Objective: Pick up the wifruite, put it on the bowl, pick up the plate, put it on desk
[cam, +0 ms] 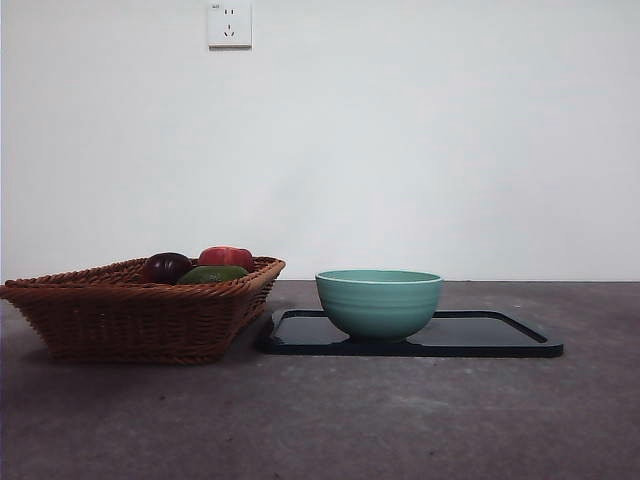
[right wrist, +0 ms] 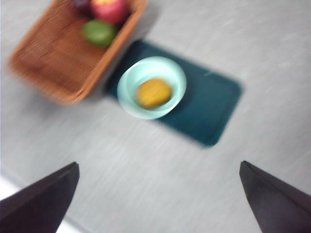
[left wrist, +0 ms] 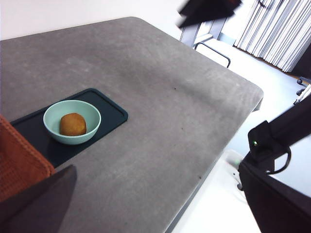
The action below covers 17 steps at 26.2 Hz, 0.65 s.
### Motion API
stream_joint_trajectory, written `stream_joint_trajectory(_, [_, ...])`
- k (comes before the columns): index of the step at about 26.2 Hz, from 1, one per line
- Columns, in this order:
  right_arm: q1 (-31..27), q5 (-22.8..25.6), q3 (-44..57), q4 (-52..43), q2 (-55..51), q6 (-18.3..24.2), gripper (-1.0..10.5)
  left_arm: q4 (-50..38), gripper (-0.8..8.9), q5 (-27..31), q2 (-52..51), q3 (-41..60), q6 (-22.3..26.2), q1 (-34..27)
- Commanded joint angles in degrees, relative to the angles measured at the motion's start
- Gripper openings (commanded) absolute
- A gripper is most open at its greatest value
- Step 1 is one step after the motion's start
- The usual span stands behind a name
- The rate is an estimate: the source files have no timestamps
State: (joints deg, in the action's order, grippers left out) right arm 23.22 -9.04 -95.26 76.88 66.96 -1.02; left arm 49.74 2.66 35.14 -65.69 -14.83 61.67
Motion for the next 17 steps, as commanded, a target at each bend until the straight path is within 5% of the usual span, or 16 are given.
stream_joint_trajectory(1, [2.6, -0.2, 6.2, 4.0, -9.4, -2.5, 6.1, -3.1, 5.62, 0.0, 2.4, -0.7, -1.7, 0.6])
stream_joint_trajectory(9, [4.1, -1.9, 28.1, 1.9, -40.9, -8.3, 6.1, -9.1, 5.61, 0.0, 15.0, -1.5, -9.2, 0.4])
stream_joint_trajectory(17, [4.0, -4.7, 33.5, -1.7, -46.2, -8.9, 6.1, -2.2, 5.59, -0.1, 32.8, -14.6, -9.4, -3.6])
